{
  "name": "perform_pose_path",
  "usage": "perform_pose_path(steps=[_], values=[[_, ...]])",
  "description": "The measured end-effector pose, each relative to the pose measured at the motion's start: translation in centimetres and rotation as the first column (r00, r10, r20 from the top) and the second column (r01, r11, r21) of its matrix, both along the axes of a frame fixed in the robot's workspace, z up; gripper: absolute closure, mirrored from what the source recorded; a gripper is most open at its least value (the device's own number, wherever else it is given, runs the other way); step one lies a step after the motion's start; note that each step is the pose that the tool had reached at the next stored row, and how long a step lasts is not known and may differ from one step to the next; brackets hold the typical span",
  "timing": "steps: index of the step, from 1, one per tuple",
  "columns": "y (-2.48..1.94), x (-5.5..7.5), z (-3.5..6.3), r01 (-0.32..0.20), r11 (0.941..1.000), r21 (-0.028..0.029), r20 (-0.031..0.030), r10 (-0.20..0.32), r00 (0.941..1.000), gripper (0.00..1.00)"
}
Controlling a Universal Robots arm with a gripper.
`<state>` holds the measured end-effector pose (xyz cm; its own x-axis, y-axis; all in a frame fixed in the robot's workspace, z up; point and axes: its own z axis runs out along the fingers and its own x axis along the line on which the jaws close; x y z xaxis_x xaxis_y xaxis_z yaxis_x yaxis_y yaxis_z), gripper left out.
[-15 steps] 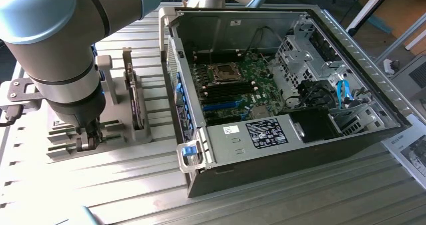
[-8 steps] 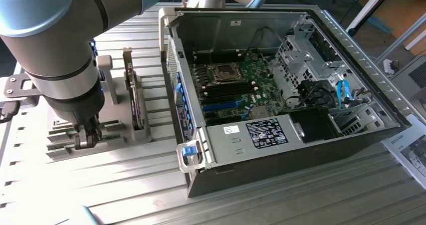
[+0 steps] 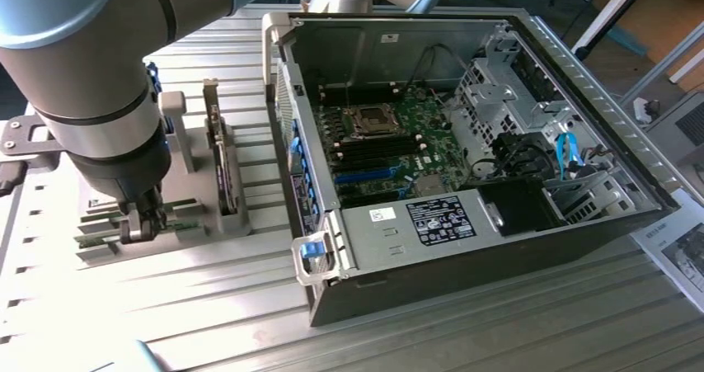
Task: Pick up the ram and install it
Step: 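Pick up the ram and move it above insertion slot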
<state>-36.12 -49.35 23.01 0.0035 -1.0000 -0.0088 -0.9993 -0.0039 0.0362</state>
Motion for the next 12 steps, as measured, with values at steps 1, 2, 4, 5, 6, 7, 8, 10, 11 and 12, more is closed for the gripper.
perform_pose_path(steps=[1, 2, 4, 5, 6, 7, 8, 10, 11, 12], values=[[0.00, 0.0, 0.11, 0.000, 1.0000, 0.0001, 0.0001, 0.000, 1.0000, 0.88], [0.00, 0.0, 0.24, 0.000, 1.0000, 0.0000, 0.0000, 0.000, 1.0000, 0.88], [0.00, 0.0, 0.48, 0.000, 1.0000, 0.0000, 0.0000, 0.000, 1.0000, 0.88], [0.00, 0.0, 0.61, 0.000, 1.0000, 0.0000, 0.0001, 0.000, 1.0000, 0.88], [0.00, 0.0, 0.72, 0.000, 1.0000, 0.0000, 0.0000, 0.000, 1.0000, 0.88], [0.00, 0.0, 0.85, 0.000, 1.0000, 0.0000, 0.0000, 0.000, 1.0000, 0.88], [0.00, 0.0, 1.00, 0.000, 1.0000, 0.0000, 0.0000, 0.000, 1.0000, 0.88], [0.00, 0.0, 1.36, 0.000, 1.0000, 0.0000, 0.0000, 0.000, 1.0000, 0.88], [0.00, 0.0, 1.66, 0.000, 1.0000, 0.0001, 0.0001, 0.000, 1.0000, 0.88], [0.00, 0.0, 1.89, 0.000, 1.0000, 0.0001, 0.0001, 0.000, 1.0000, 0.88]])
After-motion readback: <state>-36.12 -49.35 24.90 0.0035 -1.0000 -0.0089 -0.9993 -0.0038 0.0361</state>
